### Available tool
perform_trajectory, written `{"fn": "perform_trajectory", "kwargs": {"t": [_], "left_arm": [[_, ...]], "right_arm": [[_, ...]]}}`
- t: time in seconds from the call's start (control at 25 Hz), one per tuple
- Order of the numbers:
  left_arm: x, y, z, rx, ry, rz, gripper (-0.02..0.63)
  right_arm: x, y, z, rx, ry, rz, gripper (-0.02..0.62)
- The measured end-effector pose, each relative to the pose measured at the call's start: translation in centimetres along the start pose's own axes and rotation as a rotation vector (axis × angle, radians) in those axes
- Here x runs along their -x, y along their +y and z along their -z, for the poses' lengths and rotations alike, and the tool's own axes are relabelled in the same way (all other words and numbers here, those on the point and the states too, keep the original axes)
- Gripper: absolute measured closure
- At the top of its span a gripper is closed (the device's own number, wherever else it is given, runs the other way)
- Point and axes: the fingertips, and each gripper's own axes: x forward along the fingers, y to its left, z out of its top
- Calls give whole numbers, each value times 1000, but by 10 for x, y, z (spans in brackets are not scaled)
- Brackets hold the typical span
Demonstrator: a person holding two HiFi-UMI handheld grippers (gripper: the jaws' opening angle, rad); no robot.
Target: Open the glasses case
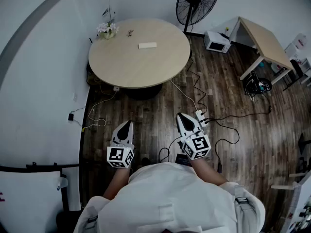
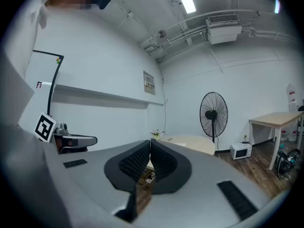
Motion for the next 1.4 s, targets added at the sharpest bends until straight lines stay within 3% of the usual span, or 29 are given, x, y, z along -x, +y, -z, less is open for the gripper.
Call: {"fn": "perform_trajectory", "kwargs": {"t": [0.16,0.32,0.48,0.72,0.92,1.08,1.24,1.4], "left_arm": [[5,-41,-1,63,1,-27,595],[11,-72,16,103,48,-4,595],[18,-96,28,110,73,20,595],[16,-110,25,116,75,106,595],[19,-116,11,108,48,133,595],[17,-132,20,118,94,161,595],[6,-164,24,62,131,203,595],[-2,-192,24,108,115,223,595]], "right_arm": [[41,-27,-8,18,-17,9,571],[70,-40,17,-15,15,-18,571],[85,-39,43,-32,72,-56,571],[102,-40,18,-81,-20,0,569],[117,-33,7,-47,-36,-38,569],[129,-45,10,-35,-19,-41,569],[147,-66,22,-68,4,-24,569],[170,-81,33,-85,12,-38,569]]}}
